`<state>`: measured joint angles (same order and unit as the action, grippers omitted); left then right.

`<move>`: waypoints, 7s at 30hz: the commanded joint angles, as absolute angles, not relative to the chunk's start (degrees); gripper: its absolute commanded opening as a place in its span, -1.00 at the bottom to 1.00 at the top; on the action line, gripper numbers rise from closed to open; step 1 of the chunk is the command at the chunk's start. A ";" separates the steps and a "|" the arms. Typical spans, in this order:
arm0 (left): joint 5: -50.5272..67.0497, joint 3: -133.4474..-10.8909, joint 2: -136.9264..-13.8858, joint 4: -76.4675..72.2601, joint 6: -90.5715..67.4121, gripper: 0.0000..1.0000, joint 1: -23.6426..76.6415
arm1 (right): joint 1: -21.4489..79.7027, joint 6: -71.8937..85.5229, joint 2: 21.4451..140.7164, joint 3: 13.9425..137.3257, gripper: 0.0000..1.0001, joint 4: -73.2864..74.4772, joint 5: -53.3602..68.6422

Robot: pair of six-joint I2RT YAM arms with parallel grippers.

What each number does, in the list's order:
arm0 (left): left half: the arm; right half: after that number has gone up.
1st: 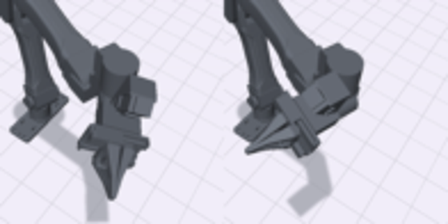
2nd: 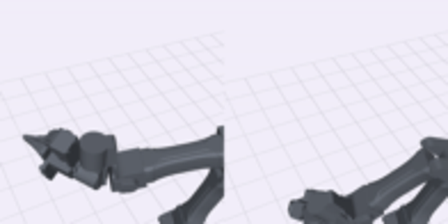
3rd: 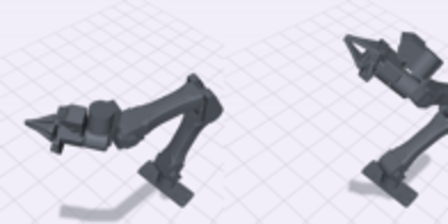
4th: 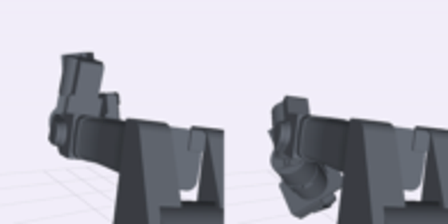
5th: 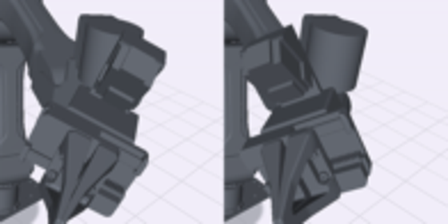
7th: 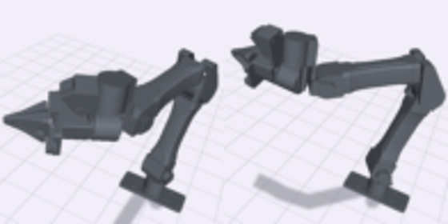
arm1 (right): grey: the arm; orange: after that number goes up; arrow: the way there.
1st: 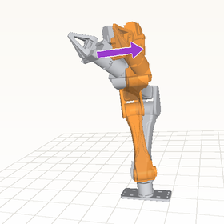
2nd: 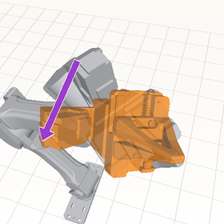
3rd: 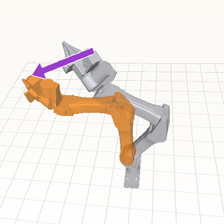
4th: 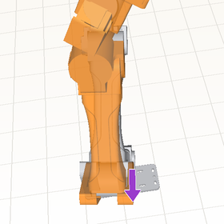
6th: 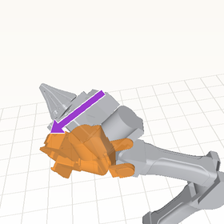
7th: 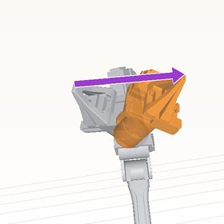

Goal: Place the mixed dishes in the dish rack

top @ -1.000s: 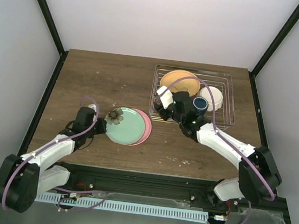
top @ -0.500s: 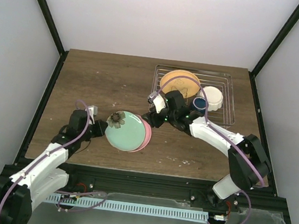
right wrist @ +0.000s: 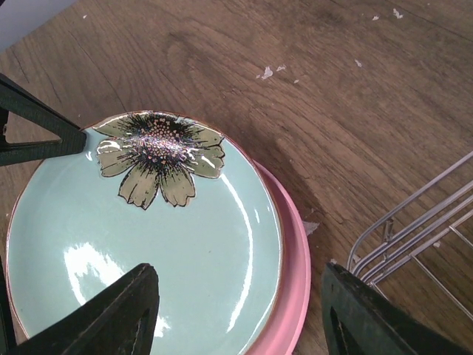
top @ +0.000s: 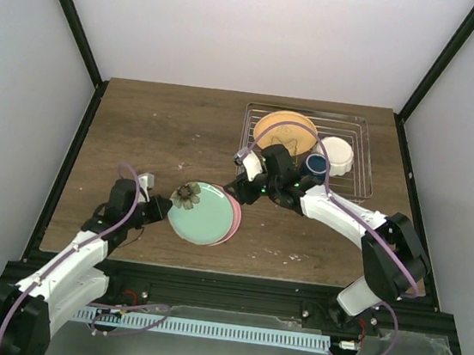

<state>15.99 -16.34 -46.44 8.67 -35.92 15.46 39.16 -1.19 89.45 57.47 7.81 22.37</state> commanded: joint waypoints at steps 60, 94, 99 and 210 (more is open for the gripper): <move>34.53 -19.37 -34.92 3.33 -43.79 -0.98 5.27 | 37.43 13.89 97.53 59.49 -0.91 3.38 52.77; 7.27 -27.24 -39.19 26.36 -32.19 1.00 6.56 | 33.84 -20.86 72.98 73.75 -0.99 11.39 0.87; 3.43 -27.64 -44.21 23.71 -31.12 0.99 8.78 | 33.84 -32.72 68.91 68.85 -0.99 3.71 -8.00; 7.09 -37.12 -70.25 13.17 -15.83 1.00 20.92 | 26.28 -64.59 74.44 55.19 0.87 -2.23 2.95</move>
<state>8.93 -38.35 -70.08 13.98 -14.46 20.73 24.18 -67.99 77.60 55.72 -1.17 1.72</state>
